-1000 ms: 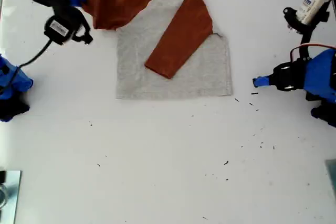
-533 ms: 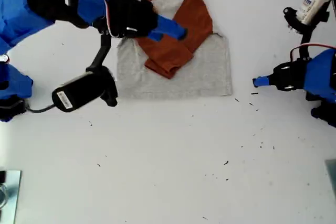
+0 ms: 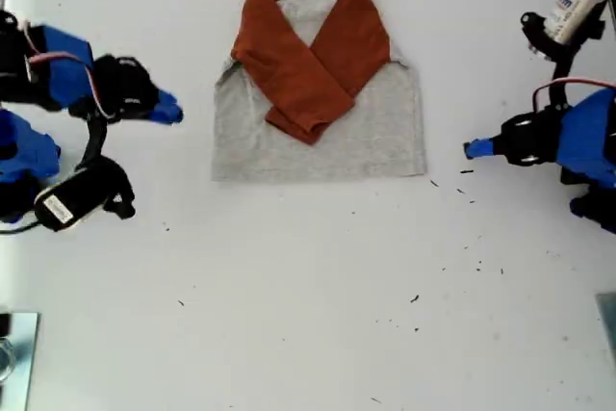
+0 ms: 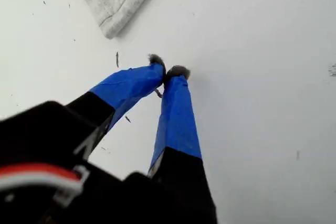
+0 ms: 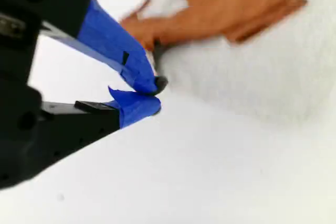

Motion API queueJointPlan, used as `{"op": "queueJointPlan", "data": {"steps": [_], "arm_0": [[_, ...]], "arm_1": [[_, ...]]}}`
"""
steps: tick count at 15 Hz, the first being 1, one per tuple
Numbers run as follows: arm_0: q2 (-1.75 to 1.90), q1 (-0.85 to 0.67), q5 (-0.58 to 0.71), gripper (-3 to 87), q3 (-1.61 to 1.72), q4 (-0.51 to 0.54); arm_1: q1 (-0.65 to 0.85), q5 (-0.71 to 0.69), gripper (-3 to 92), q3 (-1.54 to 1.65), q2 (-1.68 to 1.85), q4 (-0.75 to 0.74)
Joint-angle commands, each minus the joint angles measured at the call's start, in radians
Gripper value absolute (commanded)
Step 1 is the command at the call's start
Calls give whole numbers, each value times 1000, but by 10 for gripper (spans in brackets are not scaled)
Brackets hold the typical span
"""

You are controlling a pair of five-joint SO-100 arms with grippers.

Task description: Fold t shirt

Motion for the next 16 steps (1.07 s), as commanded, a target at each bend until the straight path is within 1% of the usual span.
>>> {"op": "queueJointPlan", "data": {"steps": [1,3,4,5,6,7,8,9,10,12,16], "arm_0": [[46,127,-144,-3,132,-64],[80,152,-146,-3,75,-35],[92,150,-129,40,15,-3],[54,150,-98,153,-83,52],[-40,149,-78,237,-225,140],[-166,153,-46,291,-396,232],[-268,161,-26,328,-554,299],[-321,164,-6,336,-655,316],[-347,164,-2,337,-704,324],[-382,164,-2,336,-681,311],[-419,167,-23,321,-428,130]], "arm_1": [[12,20,35,54,11,11],[3,80,34,37,8,11],[-5,91,33,-37,-6,18],[2,87,35,-176,-94,37],[3,74,123,-347,-284,41],[5,61,312,-546,-523,84],[-2,34,440,-733,-719,127],[-3,17,438,-887,-867,170],[-3,6,434,-977,-962,183],[6,-3,410,-1040,-1091,172],[21,-15,381,-999,-1342,2]]}}
